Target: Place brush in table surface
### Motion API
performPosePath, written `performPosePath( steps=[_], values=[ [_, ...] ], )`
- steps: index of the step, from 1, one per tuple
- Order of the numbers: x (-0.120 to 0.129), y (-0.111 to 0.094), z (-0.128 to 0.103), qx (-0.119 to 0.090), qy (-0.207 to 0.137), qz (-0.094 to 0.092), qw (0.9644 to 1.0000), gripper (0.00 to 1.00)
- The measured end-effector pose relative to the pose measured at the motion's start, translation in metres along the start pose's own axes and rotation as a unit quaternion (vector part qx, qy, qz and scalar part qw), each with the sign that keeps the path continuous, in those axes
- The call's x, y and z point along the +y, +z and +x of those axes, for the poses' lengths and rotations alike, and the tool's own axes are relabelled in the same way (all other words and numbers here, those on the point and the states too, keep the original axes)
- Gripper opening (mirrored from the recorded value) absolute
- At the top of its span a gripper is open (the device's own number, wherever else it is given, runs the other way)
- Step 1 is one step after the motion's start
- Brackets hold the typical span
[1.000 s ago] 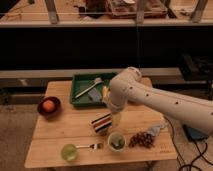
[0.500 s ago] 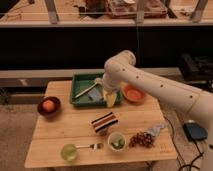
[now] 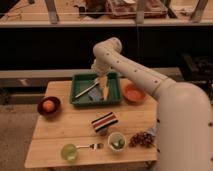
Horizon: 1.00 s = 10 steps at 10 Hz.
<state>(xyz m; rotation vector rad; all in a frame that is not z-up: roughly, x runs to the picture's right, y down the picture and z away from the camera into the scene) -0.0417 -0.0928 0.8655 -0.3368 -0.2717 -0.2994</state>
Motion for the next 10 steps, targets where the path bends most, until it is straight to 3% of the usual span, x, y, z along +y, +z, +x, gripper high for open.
performPosePath(
  steps=[2, 4, 5, 7, 10],
  values=[
    [-0.021, 0.022, 0.022, 0.022, 0.018, 0.016, 0.9995, 0.8],
    [-0.025, 0.04, 0.036, 0.016, -0.012, 0.041, 0.9989, 0.8],
    [-0.024, 0.041, 0.04, 0.014, -0.027, 0.045, 0.9985, 0.8],
    [-0.023, 0.049, 0.027, 0.001, -0.112, 0.044, 0.9928, 0.8],
    [-0.017, 0.063, 0.023, -0.004, -0.188, 0.021, 0.9818, 0.8]
  ],
)
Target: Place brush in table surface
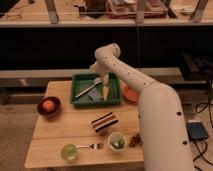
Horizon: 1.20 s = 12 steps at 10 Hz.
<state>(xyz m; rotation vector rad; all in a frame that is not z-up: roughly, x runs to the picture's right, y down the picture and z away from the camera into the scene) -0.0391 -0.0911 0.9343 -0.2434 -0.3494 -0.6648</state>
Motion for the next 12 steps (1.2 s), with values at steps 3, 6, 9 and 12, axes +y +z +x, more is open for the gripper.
performPosePath(
  steps=[3, 6, 9, 12],
  values=[
    [0.007, 0.02, -0.014, 0.015, -0.049, -0.028, 0.9983, 0.8],
    [0.015, 0.03, -0.023, 0.038, -0.081, -0.029, 0.9956, 0.8],
    [0.017, 0.032, -0.026, 0.044, -0.109, -0.02, 0.9929, 0.8],
    [0.015, 0.032, -0.03, 0.04, -0.113, -0.018, 0.9926, 0.8]
  ],
)
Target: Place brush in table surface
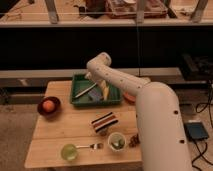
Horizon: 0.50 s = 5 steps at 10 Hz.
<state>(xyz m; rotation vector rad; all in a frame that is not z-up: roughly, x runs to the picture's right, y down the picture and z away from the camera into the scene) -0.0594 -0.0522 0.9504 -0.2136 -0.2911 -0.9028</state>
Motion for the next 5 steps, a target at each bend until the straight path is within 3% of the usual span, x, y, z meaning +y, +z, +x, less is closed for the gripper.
performPosePath(
  steps=[2, 5],
  values=[
    [0.0015, -0.0008, 0.001, 0.0, -0.005, -0.001, 1.0, 0.8],
    [-0.0006, -0.002, 0.0008, -0.005, -0.086, 0.001, 0.9962, 0.8]
  ],
)
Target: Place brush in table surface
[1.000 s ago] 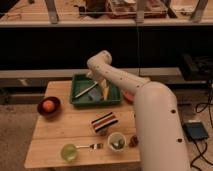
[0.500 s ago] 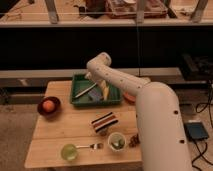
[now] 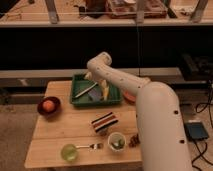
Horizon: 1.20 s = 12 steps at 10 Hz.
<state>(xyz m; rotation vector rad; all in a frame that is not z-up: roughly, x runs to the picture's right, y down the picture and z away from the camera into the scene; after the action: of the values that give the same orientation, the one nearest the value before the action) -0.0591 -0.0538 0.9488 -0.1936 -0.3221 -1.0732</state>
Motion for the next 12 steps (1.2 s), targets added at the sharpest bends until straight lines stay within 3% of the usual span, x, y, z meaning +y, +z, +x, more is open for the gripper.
performPosePath(
  steps=[1, 5, 12],
  values=[
    [0.001, 0.001, 0.002, -0.001, -0.017, -0.001, 0.9999, 0.8],
    [-0.005, 0.018, 0.007, -0.014, -0.026, -0.016, 0.9994, 0.8],
    [-0.019, 0.046, 0.008, -0.003, -0.053, -0.018, 0.9984, 0.8]
  ],
)
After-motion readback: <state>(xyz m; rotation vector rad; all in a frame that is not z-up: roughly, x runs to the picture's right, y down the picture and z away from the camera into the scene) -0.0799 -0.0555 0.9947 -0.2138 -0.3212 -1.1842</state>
